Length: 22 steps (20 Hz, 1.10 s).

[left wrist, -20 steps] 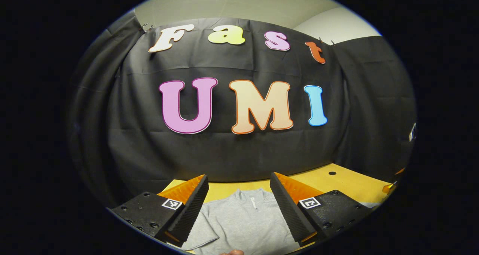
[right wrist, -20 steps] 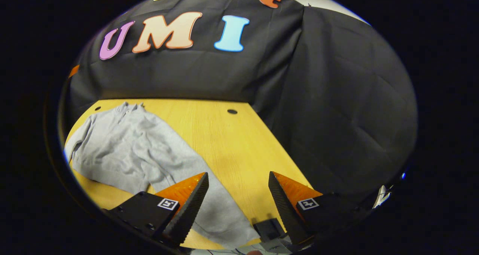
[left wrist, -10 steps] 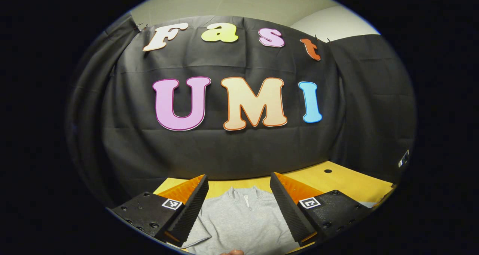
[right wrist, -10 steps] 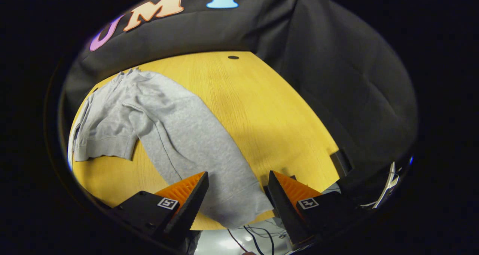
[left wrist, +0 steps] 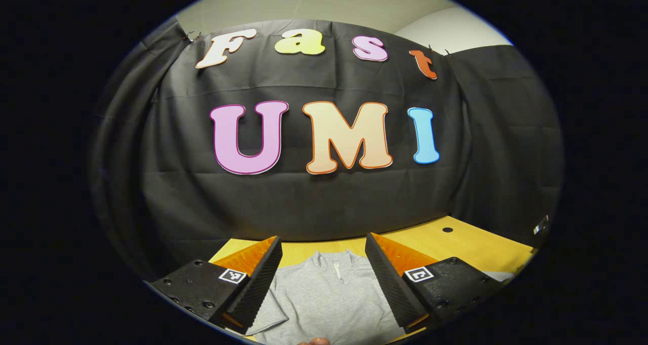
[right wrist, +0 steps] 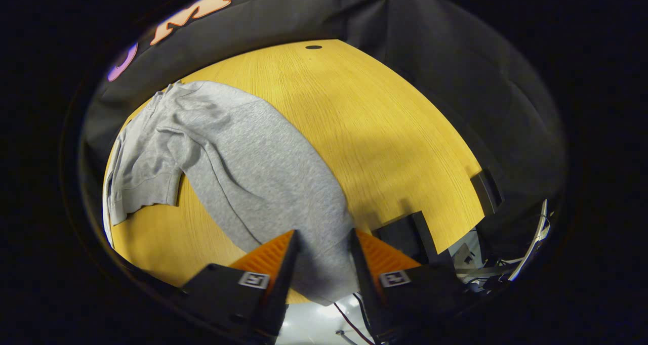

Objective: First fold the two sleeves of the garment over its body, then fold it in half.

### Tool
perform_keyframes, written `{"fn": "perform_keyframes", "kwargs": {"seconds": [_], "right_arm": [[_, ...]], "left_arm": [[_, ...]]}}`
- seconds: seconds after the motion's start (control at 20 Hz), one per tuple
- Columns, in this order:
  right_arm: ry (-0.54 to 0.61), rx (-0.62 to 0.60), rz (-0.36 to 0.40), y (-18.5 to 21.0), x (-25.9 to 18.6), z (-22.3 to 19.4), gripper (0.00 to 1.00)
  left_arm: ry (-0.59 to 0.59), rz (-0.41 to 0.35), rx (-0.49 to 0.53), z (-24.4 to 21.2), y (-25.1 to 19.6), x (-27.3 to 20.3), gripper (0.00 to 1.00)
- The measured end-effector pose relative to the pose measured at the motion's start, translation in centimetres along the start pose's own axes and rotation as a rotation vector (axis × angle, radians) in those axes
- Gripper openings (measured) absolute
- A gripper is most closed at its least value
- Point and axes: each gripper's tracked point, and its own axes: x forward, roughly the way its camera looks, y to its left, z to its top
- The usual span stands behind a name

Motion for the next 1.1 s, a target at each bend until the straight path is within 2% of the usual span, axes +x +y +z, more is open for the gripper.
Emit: {"fn": "perform_keyframes", "kwargs": {"seconds": [0.05,0.15,0.2,0.25,0.5,0.65,0.9,0.95,1.0,1.1], "right_arm": [[-0.004,-0.001,-0.004,0.2,-0.1,0.2,0.37],[-0.004,-0.021,0.007,0.6,-0.2,0.3,0.13],[-0.015,-0.022,0.004,0.7,-0.2,0.4,0.13],[-0.031,-0.001,0.006,1.0,-0.2,0.8,0.04],[-0.097,0.121,0.051,2.5,-1.4,4.9,0.04],[-0.146,0.193,0.116,4.7,-2.4,8.6,0.04],[-0.199,0.201,0.217,10.0,-3.3,13.6,0.04],[-0.203,0.194,0.238,11.1,-3.3,14.4,0.04],[-0.212,0.187,0.253,12.1,-3.6,15.3,0.04],[-0.228,0.172,0.279,14.6,-3.6,17.4,0.04]], "left_arm": [[0.002,0.005,0.000,-0.1,0.2,0.0,0.97],[0.003,0.015,-0.002,0.0,0.6,-0.1,0.97],[0.002,0.020,-0.002,-0.1,0.8,-0.2,0.97],[0.003,0.026,0.003,-0.1,1.1,-0.3,0.97],[-0.002,0.058,0.012,0.2,2.8,-0.7,0.97],[-0.001,0.079,0.010,0.2,3.8,-1.3,0.99],[-0.004,0.144,0.033,0.3,7.3,-2.5,0.96],[-0.003,0.164,0.036,0.3,8.2,-2.9,0.99],[-0.003,0.182,0.037,0.3,9.1,-3.3,0.96],[-0.003,0.221,0.039,0.3,10.9,-4.1,0.99]]}}
